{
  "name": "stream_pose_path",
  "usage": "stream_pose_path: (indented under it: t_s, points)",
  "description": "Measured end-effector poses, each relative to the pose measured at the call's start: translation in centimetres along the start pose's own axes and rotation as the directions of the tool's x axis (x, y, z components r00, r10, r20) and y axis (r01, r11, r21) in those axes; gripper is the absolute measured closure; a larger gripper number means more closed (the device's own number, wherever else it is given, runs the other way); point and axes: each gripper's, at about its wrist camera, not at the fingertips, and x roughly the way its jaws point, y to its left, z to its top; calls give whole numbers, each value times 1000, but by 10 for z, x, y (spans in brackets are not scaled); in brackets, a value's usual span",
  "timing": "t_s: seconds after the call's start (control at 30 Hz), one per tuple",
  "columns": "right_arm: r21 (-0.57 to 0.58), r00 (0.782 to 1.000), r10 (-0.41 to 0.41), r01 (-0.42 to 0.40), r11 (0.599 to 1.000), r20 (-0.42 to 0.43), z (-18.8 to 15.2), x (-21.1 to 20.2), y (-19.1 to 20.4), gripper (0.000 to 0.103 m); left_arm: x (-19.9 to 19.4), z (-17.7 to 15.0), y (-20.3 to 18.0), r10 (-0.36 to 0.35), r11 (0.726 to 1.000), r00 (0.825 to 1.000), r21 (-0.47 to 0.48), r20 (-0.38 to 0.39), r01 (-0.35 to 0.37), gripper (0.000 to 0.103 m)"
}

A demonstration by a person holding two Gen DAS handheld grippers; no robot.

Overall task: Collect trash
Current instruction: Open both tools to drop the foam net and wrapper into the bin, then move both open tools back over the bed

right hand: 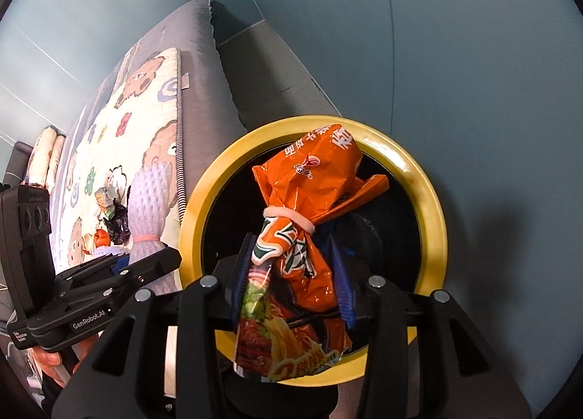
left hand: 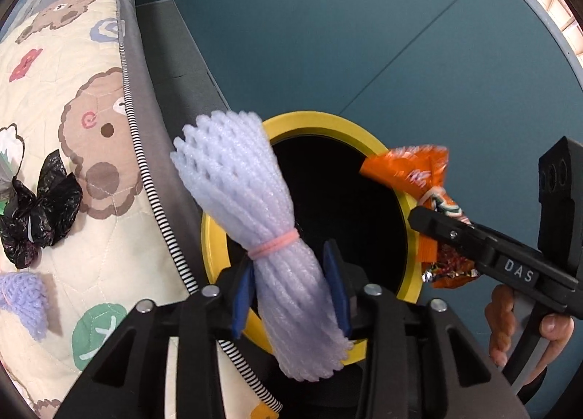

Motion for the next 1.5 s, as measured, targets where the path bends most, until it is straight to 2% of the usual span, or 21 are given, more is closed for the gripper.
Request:
stream_pose_path:
  t_s: [0.1,0.33,0.4,0.77,1.17,1.5]
  points:
    - [9,1000,-3,3,1000,13,1,-2,1,50,-2,-1,0,-7,1000,1000,-8,7,7,54]
    - [22,999,-23,22,1000,34,-3,-13,-1,49,-20,-4,14,3,1000,999,-24,38,-2,29]
    - [24,999,-23,22,999,37,-4,-15,1,49,-24,-5,17,8,999,999,-33,43,-7,25]
    - [-38,1000,-15,16,999,16,-17,-19,31,42,-51,-18,61,49,996,997,-71,66,-45,20]
    - [-173,999,22,-27,985,-26,-34,-6,108,39,-105,-55,124,119,981,988,-167,103,-101,19]
    - [-273,997,48,-65,960,-67,-50,11,173,39,-139,-86,186,201,952,972,-259,118,-165,18]
